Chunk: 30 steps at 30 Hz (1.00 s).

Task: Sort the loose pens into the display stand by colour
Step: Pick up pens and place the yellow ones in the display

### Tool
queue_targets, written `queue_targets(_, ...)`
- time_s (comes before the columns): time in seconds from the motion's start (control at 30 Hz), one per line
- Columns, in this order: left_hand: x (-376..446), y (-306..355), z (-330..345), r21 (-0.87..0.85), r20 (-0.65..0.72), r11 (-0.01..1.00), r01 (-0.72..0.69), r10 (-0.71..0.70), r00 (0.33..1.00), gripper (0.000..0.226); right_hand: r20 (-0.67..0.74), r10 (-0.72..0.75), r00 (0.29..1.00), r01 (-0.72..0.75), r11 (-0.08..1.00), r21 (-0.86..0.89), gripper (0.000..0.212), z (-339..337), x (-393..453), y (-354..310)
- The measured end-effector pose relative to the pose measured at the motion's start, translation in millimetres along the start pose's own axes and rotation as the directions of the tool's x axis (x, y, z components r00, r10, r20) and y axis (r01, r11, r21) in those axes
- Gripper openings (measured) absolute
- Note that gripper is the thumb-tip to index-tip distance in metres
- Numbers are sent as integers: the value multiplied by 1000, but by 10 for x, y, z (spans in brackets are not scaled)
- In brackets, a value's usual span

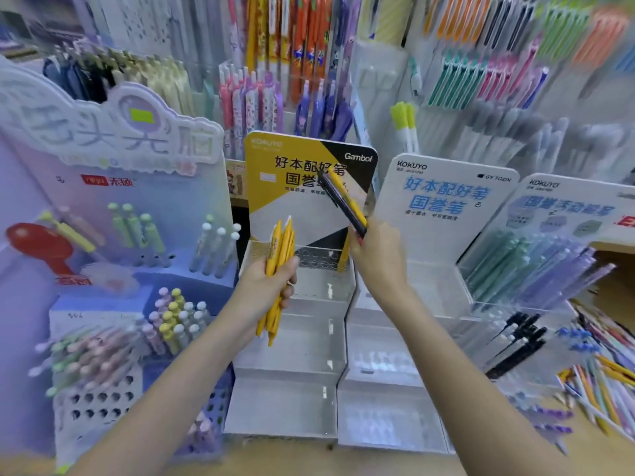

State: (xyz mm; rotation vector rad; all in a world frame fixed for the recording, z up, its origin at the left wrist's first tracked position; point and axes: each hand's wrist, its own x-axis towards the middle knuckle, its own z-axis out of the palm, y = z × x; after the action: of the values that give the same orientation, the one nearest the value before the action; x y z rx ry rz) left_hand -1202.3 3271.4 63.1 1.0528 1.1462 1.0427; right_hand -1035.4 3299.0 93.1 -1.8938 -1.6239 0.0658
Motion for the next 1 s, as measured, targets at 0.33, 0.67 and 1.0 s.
queue_targets(0.33, -26, 33, -103, 0, 181, 1000, 3, -3, 984, 15, -48, 113, 992, -114, 993, -35, 29, -57, -126, -54)
queue_targets(0.67, -68, 126, 86, 109, 500, 994, -20, -38, 865, 8, 395, 135, 909, -394, 587, 707, 24, -472, -437, -123)
queue_targets(1.0, 44, 102, 157, 658, 330, 605, -448, 303, 894, 21, 419, 166, 893, -441, 511, 738, 10, -428, -379, -120)
